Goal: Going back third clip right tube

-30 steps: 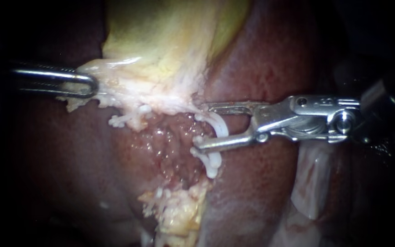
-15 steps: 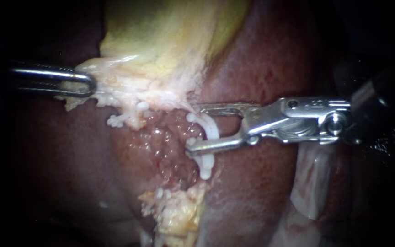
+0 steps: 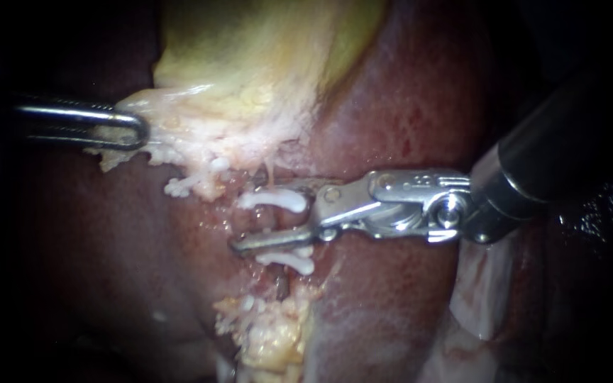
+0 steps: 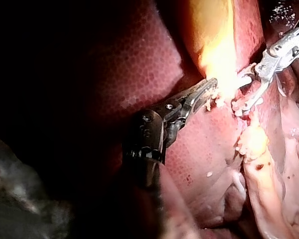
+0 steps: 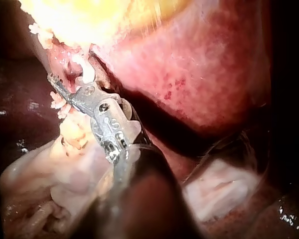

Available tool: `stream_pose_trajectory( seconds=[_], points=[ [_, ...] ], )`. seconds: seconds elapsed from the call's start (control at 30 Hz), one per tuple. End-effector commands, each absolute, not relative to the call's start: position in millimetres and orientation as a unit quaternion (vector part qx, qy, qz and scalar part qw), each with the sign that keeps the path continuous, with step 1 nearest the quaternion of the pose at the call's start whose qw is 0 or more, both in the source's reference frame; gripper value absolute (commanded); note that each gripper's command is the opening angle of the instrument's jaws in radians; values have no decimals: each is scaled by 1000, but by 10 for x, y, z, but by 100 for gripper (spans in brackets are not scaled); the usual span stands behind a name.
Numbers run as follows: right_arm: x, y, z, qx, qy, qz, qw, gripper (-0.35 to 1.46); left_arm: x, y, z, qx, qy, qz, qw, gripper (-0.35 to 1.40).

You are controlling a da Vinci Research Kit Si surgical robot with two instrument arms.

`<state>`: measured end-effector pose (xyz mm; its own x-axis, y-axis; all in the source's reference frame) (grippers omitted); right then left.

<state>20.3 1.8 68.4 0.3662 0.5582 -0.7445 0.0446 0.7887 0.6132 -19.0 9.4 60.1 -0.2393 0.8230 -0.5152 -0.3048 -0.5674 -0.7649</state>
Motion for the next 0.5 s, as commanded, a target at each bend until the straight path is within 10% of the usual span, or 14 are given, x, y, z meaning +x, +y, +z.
stream_pose_trajectory(
  seconds=[0.03,0.5],
  points=[
    [204,18,686,280,538,165,778,50,-190,94,601,-485,-267,741,381,-35],
    [192,50,715,275,532,192,778,50,-191,94,602,-485,-267,741,381,-35]
  ],
)
